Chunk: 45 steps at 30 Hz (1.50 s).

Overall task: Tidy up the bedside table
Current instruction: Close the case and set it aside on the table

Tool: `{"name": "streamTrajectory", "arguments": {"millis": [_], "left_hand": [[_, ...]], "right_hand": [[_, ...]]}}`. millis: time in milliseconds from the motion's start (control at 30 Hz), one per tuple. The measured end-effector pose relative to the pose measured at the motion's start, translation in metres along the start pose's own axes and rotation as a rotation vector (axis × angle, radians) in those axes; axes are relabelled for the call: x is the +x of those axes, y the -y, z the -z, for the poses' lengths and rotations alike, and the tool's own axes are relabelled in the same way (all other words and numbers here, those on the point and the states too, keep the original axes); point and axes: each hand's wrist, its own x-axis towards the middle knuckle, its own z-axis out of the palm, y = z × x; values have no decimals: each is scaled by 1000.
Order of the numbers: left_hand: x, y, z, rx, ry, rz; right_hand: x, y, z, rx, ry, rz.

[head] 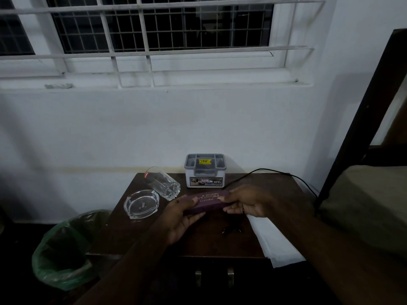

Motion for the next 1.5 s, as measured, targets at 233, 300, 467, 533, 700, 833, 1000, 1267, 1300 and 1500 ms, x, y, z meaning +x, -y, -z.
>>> {"name": "streamTrajectory", "arguments": {"millis": [233,300,467,533,700,833,1000,1267,1300,1500], "left_hand": [[-5,-4,-6,12,47,51],[-5,-3,-10,37,81,63],[1,5,-21,66,93,32],[6,7,-23,122,98,5],[10,17,-19,351,51,-101],[9,23,-14,407,31,-135],[11,24,-11,422,22,-150],[17,31,-6,462,9,-175],[18,32,-5,464,8,-180],[20,35,-1,507,18,-199]], "right_hand": [[-7,-1,5,-341,-38,168],[-10,0,6,-583,-32,322],[-13,6,17,-912,-61,538],[-14,9,32,-979,-163,603],[-7,5,89,-1042,-418,548],[-5,-7,127,-1054,-561,378],[0,-14,148,-1014,-576,282],[10,-14,163,-1052,-668,219],[11,-15,163,-1057,-666,223],[19,-15,162,-1056,-656,251]]}}
